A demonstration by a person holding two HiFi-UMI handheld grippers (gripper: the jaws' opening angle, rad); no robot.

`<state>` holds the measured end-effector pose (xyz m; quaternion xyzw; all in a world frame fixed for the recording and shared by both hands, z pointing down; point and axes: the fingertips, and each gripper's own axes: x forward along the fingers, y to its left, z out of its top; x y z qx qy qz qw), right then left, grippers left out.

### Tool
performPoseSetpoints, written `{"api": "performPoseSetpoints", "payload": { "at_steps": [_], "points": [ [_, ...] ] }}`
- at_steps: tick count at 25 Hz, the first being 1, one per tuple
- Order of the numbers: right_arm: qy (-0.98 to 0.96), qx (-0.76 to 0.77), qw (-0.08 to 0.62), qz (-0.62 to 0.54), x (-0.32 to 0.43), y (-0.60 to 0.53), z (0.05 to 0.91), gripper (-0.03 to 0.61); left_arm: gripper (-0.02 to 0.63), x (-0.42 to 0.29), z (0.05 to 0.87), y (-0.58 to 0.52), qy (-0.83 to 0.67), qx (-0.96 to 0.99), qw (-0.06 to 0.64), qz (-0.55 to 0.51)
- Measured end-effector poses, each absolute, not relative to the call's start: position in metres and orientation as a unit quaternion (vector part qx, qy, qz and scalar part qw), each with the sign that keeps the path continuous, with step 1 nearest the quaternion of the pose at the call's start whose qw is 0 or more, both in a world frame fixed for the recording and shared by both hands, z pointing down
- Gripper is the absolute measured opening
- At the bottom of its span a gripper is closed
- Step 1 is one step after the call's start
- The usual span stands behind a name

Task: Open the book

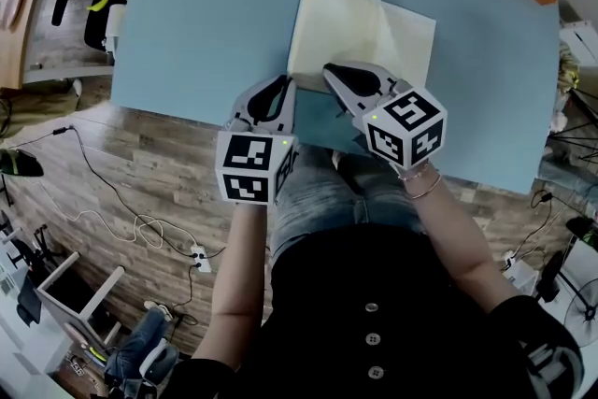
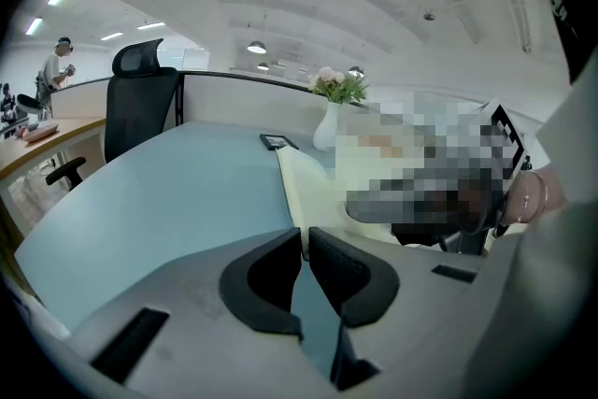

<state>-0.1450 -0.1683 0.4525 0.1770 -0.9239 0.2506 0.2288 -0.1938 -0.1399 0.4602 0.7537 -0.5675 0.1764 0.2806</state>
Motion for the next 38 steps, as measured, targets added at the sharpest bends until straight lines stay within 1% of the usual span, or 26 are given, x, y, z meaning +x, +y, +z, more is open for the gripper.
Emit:
{"api": "performPoseSetpoints", "payload": {
  "at_steps": [12,38],
  "points": [
    [-0.918,0.164,0.251,0.261,-0.149,-0.168,0.473,0.002,0.029,-0.197,0.490,-0.133,-0.564,0.740,0.310,0.195],
    [-0.911,0.158,0.261,0.276,-0.152,-0.163,0.487,0.002,0.028,-0.203,0.527,-0.132,-0.555,0.720,0.346,0.232]
  ]
}}
